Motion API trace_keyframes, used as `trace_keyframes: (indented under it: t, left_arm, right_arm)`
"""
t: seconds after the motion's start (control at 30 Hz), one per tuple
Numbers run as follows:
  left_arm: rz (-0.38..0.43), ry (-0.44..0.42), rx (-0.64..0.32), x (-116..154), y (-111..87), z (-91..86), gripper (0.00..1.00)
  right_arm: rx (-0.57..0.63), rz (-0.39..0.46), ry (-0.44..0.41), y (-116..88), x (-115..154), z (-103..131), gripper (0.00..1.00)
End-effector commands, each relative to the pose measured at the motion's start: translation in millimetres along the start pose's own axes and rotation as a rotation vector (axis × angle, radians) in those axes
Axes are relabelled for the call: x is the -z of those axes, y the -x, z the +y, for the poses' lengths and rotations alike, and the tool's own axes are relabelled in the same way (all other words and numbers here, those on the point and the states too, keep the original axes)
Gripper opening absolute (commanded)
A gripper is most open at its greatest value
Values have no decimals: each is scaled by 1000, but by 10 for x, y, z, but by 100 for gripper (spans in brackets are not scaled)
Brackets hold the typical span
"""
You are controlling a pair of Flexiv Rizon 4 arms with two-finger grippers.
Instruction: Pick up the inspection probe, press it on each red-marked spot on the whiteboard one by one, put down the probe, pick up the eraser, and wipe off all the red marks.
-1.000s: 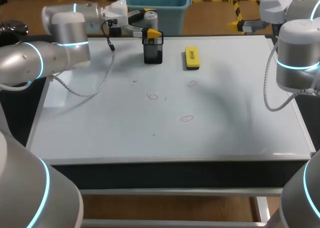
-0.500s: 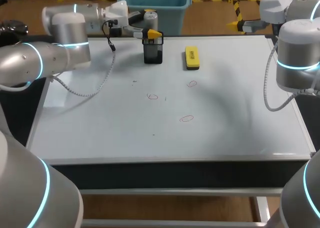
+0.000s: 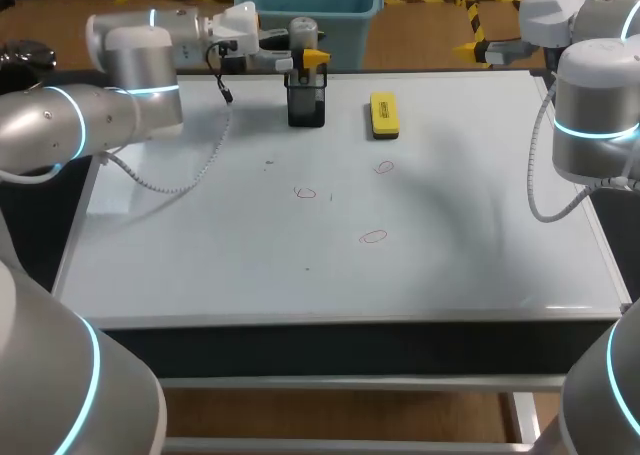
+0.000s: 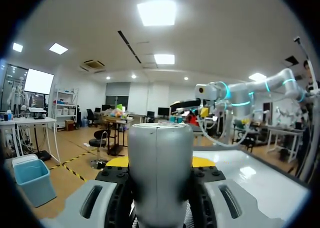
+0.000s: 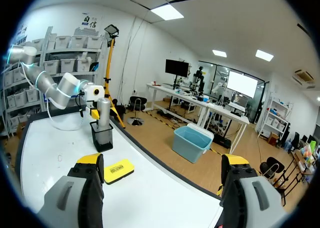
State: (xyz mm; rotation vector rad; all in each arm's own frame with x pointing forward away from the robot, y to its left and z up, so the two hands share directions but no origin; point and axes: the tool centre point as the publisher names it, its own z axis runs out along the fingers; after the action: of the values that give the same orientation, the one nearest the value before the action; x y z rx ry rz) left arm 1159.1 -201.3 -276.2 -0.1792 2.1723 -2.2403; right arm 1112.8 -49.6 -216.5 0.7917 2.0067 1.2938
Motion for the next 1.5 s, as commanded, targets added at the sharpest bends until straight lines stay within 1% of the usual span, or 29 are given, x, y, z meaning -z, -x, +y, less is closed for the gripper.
trace_keyframes:
  t: [0.03, 0.17, 0.53, 0.73, 0.97, 1.17, 1.3, 1.37, 1.5]
  left_arm:
    - [-3, 5, -1, 13, -41, -22, 0]
    - [-2, 6, -7, 12, -77, -67, 0]
    - [0, 2, -55, 37, -183, -258, 0]
    - [-5, 2, -77, 64, -212, -396, 0]
    - [3, -1, -121, 75, -254, -628, 0]
    - [20, -13, -161, 76, -280, -867, 0]
    - [25, -28, -154, 87, -306, -990, 0]
    - [26, -26, -108, 94, -329, -1045, 0]
    - [6, -38, -107, 127, -407, -1150, 0]
  right_arm:
    - [0, 1, -1, 4, -2, -2, 100]
    - [0, 1, -1, 4, -2, -2, 100]
    - [0, 1, -1, 4, -2, -2, 100]
    - [0, 1, -1, 4, -2, -2, 100]
    - [0, 1, -1, 4, -2, -2, 100]
    - [0, 1, -1, 4, -2, -2, 100]
    - [0, 1, -1, 4, -2, -2, 100]
    - [0, 1, -1, 4, -2, -2, 100]
    - [0, 1, -1, 4, -2, -2, 100]
